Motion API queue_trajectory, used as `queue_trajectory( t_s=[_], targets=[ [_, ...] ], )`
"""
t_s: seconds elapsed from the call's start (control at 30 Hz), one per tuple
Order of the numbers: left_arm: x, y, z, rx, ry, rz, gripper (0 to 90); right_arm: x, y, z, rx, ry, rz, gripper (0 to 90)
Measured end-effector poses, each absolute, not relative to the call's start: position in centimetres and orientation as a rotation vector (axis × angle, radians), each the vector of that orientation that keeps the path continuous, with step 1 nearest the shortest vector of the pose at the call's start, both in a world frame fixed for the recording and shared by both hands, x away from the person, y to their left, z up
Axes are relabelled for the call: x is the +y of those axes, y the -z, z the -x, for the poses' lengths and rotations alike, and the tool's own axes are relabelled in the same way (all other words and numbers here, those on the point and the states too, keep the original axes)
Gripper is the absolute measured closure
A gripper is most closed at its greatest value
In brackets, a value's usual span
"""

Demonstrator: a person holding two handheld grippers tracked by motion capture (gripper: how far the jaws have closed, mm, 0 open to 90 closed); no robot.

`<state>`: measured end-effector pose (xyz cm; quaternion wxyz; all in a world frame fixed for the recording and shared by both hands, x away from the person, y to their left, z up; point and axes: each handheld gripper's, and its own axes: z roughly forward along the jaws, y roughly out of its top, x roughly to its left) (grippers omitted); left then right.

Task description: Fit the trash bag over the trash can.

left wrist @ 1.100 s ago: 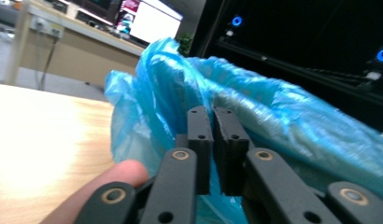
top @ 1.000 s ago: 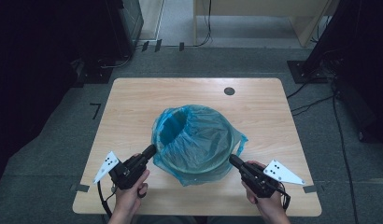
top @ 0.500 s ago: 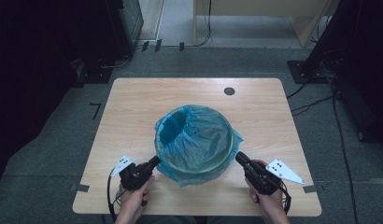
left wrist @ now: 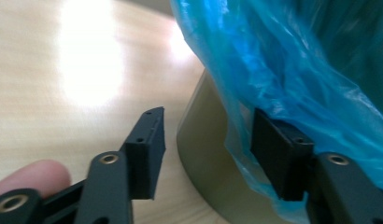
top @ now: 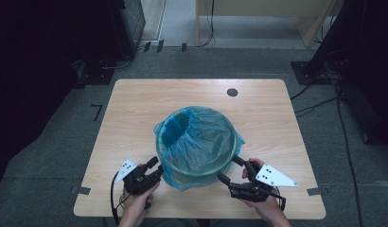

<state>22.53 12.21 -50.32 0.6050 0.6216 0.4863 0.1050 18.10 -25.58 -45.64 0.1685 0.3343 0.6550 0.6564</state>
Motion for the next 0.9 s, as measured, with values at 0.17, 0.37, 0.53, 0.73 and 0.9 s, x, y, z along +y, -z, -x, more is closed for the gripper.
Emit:
queue_trajectory(
  t_s=[0.17,0.37,0.53,0.73,0.9],
  targets=[
    [14.7,50.1,-21.6,0.961,-0.110,-1.411,36.1,-25.7,46.0,-18.3,1.846,-1.855,-0.971,84.3],
    [16.8,48.6,-20.6,0.872,-0.235,-1.273,35.7,-26.1,46.2,-18.6,1.839,-1.703,-1.012,90.0],
    [16.8,47.7,-20.4,0.877,-0.365,-1.218,34.5,-26.5,47.6,-19.3,1.880,-1.489,-1.169,90.0],
    [15.1,46.7,-20.9,0.882,-0.456,-1.246,33.4,-26.0,50.1,-20.8,2.016,-1.128,-1.329,90.0],
    [14.3,46.3,-21.5,0.872,-0.468,-1.255,33.5,-26.6,50.8,-21.3,1.987,-0.956,-1.402,90.0]
  ],
)
